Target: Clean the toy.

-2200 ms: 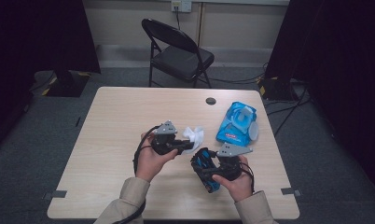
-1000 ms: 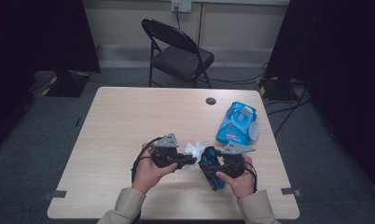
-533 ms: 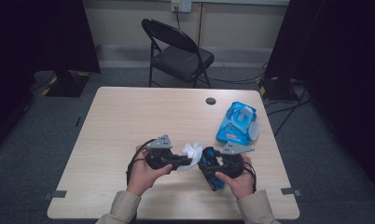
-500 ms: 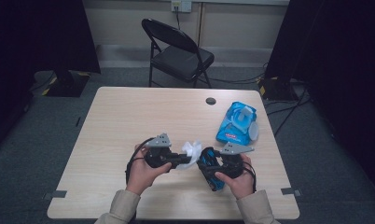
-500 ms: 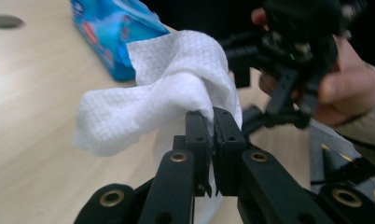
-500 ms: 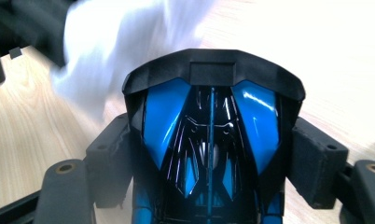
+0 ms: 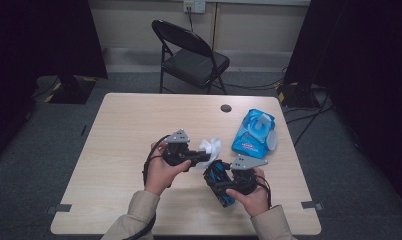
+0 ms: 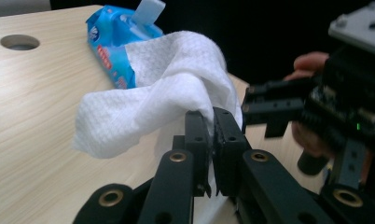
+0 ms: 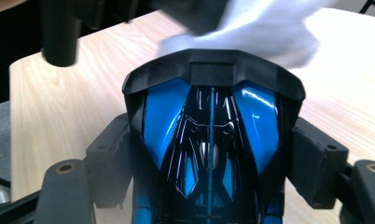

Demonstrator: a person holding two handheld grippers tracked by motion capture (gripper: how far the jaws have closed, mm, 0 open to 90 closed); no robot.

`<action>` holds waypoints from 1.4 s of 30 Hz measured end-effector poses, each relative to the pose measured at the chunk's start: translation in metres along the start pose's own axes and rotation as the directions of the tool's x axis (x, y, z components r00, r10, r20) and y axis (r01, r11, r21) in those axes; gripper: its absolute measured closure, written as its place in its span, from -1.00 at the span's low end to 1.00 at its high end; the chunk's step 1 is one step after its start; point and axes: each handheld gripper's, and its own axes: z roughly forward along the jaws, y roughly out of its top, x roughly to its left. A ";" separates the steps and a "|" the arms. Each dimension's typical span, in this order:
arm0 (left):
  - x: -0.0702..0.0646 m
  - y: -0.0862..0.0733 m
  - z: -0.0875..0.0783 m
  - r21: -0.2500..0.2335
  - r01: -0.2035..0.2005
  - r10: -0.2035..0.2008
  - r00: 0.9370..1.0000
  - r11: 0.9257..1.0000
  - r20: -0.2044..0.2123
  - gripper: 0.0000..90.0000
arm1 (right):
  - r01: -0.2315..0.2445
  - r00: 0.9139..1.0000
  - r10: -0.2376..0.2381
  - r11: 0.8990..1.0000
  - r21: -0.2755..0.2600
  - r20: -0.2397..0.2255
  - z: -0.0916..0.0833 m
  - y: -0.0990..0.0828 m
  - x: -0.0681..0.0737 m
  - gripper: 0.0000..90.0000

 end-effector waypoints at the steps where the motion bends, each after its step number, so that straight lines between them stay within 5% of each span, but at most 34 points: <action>1: -0.001 0.000 0.003 0.008 -0.005 0.005 1.000 1.000 0.003 0.91 | 0.001 1.000 -0.001 1.000 -0.001 0.001 0.000 0.000 0.000 -0.43; 18: -0.009 -0.016 -0.006 0.045 -0.043 0.041 0.998 0.998 0.054 0.91 | -0.040 0.997 0.038 0.999 0.018 0.065 -0.005 -0.009 -0.014 -0.43; 27: -0.012 -0.023 -0.014 0.022 -0.046 0.044 0.996 0.999 0.082 0.91 | -0.052 0.996 0.050 0.998 0.026 0.075 -0.005 -0.012 -0.019 -0.43; 37: -0.009 -0.035 -0.006 0.089 -0.056 0.048 0.995 0.994 0.088 0.91 | -0.052 0.996 0.052 0.999 0.011 0.067 -0.007 -0.009 -0.018 -0.43; 42: -0.008 -0.038 -0.003 0.117 -0.054 0.048 0.997 0.992 0.056 0.91 | -0.053 0.997 0.052 0.998 0.017 0.064 -0.005 -0.010 -0.019 -0.43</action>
